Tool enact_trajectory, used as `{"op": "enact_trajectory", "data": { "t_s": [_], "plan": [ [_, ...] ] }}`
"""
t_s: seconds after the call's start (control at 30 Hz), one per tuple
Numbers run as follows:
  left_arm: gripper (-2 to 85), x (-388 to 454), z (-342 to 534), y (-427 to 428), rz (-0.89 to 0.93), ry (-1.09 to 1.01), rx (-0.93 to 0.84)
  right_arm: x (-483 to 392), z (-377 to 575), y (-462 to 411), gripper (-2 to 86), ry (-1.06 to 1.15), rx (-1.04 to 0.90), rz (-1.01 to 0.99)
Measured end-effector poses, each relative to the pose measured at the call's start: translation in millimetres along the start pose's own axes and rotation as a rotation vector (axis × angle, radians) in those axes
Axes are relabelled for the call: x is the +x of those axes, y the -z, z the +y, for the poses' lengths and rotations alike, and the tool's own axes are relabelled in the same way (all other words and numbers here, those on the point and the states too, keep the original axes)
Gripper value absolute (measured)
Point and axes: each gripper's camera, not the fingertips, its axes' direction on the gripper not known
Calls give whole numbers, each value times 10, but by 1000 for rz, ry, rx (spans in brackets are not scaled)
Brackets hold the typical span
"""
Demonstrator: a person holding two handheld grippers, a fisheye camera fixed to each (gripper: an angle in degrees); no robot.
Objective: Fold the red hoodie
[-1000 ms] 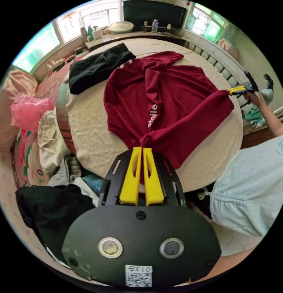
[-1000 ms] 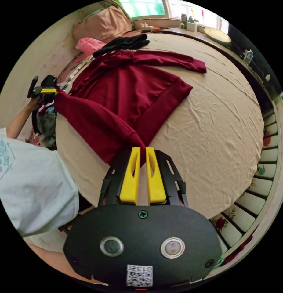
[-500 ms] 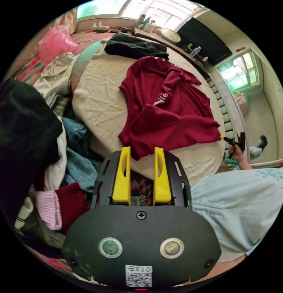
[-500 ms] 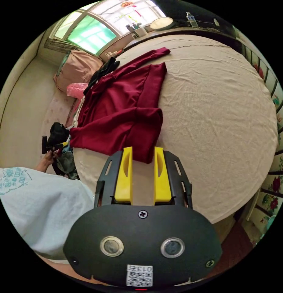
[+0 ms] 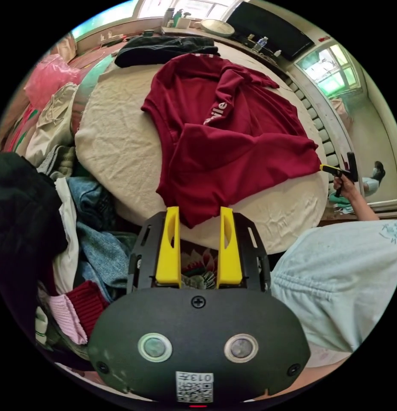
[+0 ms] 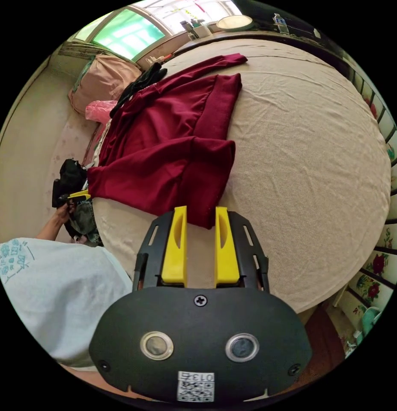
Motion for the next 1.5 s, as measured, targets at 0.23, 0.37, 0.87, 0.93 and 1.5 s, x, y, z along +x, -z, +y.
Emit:
{"op": "enact_trajectory", "data": {
  "t_s": [0.23,0.37,0.87,0.93,1.5],
  "plan": [
    [18,-197,-331,64,73,-44,-105,-97,-119,61,30,49,-76,66],
    [12,-136,-319,392,85,-125,-78,-112,-91,422,25,61,-69,46],
    [16,-156,196,-181,172,-72,-173,-136,714,270,69,41,-249,132],
    [17,-186,288,-110,124,-71,-204,-169,797,337,79,59,-310,183],
    [49,1229,-1124,-816,-300,-325,52,-53,-583,357,114,-46,193,204]
  ]
}}
